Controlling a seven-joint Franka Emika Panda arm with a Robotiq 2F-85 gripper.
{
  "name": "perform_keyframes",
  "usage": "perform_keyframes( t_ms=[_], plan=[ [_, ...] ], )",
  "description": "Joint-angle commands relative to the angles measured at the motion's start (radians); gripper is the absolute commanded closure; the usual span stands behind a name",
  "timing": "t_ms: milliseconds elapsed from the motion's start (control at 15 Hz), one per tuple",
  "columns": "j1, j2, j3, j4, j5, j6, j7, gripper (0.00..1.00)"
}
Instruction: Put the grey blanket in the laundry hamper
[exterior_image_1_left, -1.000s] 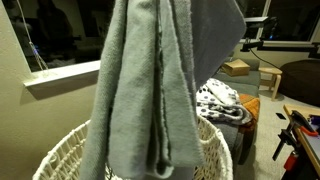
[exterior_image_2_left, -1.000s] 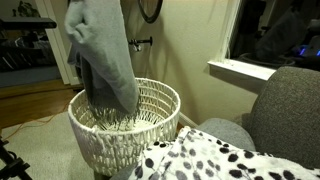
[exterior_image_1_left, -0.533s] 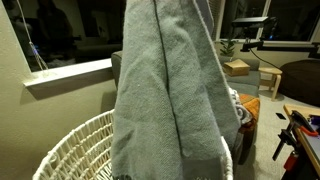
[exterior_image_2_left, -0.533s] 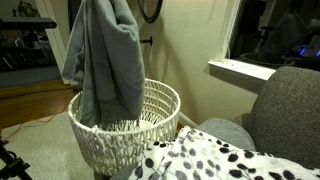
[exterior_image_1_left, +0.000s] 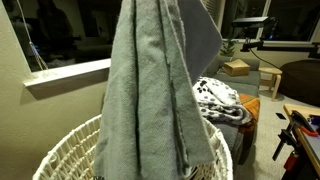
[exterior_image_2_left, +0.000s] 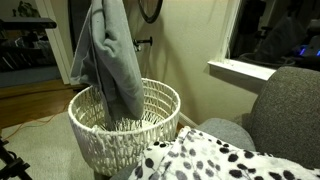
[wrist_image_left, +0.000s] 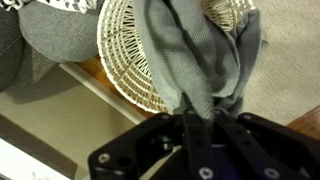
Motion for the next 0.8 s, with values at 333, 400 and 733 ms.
perform_keyframes(
  t_ms=[333,400,733],
  plan=[
    [0.003,0.040,0.003,0.013,-0.002,0.025,-0.001,0.99],
    [0.003,0.044,0.004,0.011,-0.003,0.026,0.000,0.99],
    [0.007,0.061,0.011,-0.009,-0.003,0.046,0.007,0.99]
  ],
)
